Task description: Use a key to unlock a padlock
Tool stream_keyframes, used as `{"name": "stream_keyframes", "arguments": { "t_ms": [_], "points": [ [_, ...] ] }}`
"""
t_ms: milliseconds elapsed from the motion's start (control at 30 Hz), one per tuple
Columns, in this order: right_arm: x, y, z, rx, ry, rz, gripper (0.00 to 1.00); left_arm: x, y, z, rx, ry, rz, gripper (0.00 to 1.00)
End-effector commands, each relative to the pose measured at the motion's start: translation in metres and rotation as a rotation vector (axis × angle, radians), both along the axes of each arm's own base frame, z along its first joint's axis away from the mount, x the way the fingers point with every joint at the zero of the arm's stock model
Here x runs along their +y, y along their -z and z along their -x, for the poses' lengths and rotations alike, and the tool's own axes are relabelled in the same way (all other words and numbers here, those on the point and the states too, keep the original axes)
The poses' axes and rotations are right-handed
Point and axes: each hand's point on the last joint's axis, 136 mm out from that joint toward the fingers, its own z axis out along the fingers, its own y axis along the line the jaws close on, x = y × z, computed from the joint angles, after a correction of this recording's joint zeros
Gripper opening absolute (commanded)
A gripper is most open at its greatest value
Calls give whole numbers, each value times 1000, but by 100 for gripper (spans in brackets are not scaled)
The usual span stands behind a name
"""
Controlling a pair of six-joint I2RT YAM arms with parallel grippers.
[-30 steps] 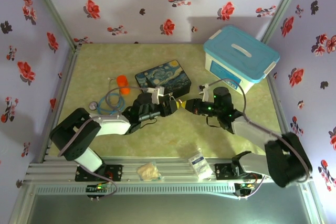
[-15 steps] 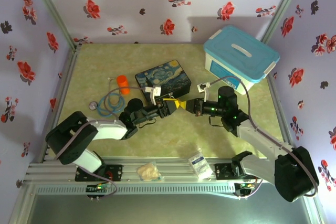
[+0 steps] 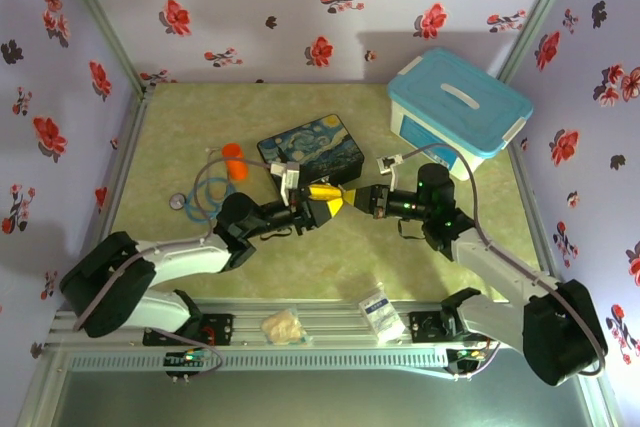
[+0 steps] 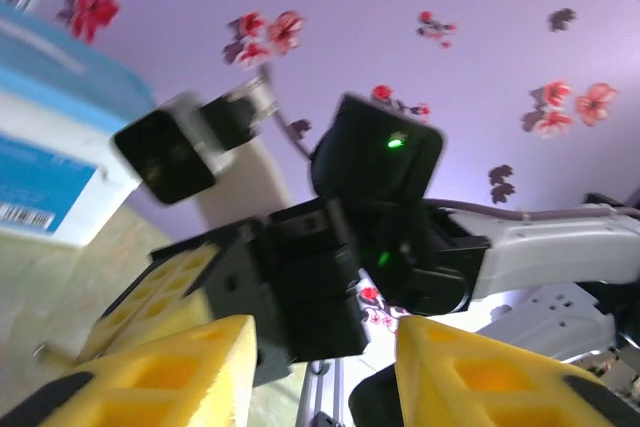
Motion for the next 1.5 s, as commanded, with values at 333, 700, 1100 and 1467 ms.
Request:
{"name": "stream_keyframes", "arguments": {
  "t_ms": [333,700,1100,1467],
  "points": [
    [13,1,14,-25,-47,33,0,-2,29,-29,88,-79,-34,54],
    [13,7,9,-37,-9,70,0,10,46,-41,126,-179,-54,46],
    [21,6,10,-27,-38,45,0,12,48,-41,133,-199,-77,53],
    [25,8,11,-36,-48,49,0,-2,52,-34,127,-157,-97,27]
  ]
}}
